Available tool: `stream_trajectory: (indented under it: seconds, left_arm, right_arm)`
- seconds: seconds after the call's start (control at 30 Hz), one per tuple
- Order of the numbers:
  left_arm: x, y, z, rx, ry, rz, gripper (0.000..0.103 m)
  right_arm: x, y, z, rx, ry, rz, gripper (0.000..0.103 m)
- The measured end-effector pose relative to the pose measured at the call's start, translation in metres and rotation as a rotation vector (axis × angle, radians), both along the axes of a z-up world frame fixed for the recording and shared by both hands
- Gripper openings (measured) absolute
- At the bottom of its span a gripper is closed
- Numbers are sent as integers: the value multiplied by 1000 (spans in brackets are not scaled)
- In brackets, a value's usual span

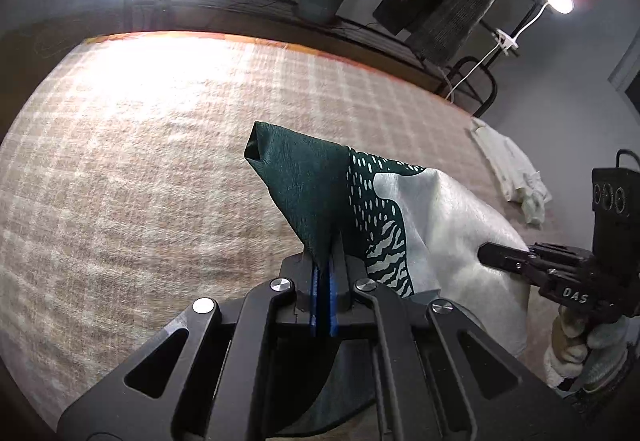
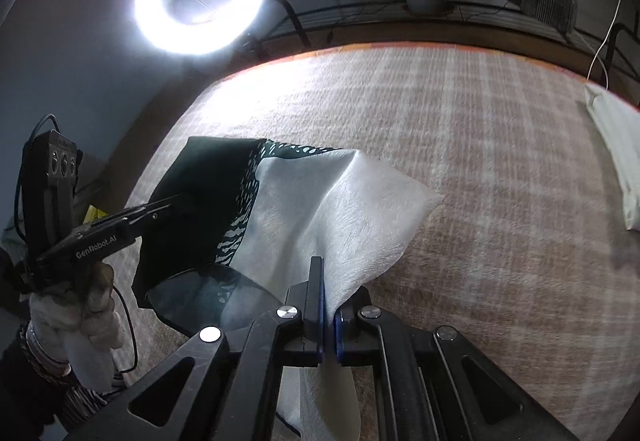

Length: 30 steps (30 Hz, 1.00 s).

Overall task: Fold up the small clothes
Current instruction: 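Grasp the green corner with the left gripper while the right gripper grasps the white corner, then lift the bundle with both grippers and fold it over onto itself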

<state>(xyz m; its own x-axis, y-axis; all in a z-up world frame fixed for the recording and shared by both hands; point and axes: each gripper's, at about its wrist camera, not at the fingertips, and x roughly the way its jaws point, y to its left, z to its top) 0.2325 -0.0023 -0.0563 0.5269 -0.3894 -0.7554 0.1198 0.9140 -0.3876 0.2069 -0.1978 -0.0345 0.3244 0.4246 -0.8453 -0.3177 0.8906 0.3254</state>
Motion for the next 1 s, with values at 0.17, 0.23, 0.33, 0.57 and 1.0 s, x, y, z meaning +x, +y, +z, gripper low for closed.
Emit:
stream_trajectory:
  seconds: [0.17,0.23,0.33,0.57,1.0]
  left_arm:
    - [5,-22,20,-15,-40,-38,1]
    - [7,-37,26,-26,-51,-60,1]
    - [12,-59,29,-26,-61,-92,1]
    - [31,-122,31,-63,-69,-140,1]
    - [81,-268,42,-96,-117,-270,1]
  right_arm:
    - [-6,-13,19,-44,-56,-9,1]
    - [-5,-25,26,-34,-66,-33,1]
    - [-5,-48,39,-37,-90,-63,1]
    - [3,-102,62,-88,-131,-125,1]
    - [19,-214,75,-245,-204,-247,1]
